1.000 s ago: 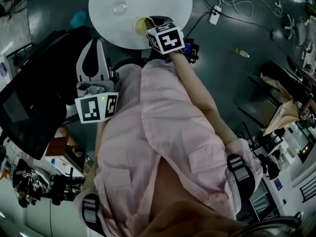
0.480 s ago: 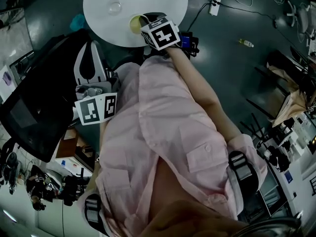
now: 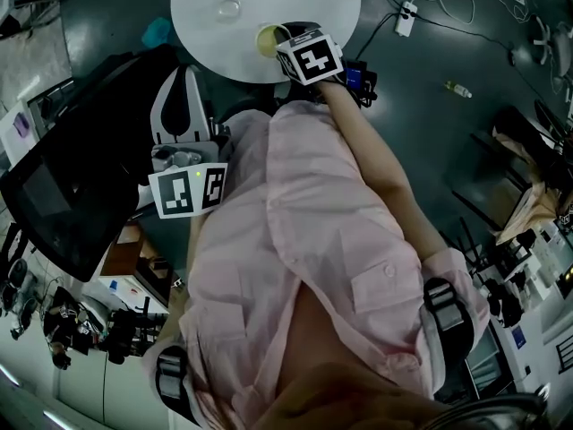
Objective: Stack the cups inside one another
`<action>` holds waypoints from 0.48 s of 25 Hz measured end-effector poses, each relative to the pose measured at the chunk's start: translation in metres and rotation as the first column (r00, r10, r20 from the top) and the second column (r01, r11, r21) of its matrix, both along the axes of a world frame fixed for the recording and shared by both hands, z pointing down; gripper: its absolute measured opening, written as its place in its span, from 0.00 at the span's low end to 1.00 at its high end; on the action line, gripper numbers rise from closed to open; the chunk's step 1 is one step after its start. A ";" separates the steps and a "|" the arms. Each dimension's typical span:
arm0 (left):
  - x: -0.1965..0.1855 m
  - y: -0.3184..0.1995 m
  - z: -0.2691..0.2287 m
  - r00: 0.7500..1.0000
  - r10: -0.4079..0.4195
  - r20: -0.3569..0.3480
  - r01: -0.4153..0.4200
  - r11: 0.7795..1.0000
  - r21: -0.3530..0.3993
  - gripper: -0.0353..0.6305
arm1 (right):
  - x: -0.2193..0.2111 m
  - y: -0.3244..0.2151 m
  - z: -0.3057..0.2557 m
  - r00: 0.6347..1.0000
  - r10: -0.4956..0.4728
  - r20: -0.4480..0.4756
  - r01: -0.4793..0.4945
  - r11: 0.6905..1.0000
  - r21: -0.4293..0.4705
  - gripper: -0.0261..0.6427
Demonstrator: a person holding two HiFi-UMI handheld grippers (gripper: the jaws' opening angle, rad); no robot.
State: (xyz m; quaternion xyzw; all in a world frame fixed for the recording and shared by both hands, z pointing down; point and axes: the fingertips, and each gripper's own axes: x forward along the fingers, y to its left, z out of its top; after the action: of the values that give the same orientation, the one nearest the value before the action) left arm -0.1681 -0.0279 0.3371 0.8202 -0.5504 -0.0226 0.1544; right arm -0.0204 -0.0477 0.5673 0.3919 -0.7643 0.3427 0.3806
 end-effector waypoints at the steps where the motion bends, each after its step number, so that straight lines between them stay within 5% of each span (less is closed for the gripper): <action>1: -0.001 0.000 0.000 1.000 -0.002 -0.001 0.002 1.000 0.000 0.08 | -0.001 -0.001 0.002 1.000 -0.004 -0.002 0.004 1.000 -0.002 0.09; 12: -0.007 0.002 0.001 1.000 -0.021 -0.011 0.020 1.000 -0.016 0.08 | -0.011 -0.005 0.027 0.997 -0.066 -0.048 0.066 0.998 -0.010 0.09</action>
State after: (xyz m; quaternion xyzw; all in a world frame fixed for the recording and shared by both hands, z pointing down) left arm -0.1749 -0.0262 0.3382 0.8131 -0.5581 -0.0242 0.1636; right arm -0.0309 -0.0527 0.5946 0.3730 -0.7660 0.3235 0.4117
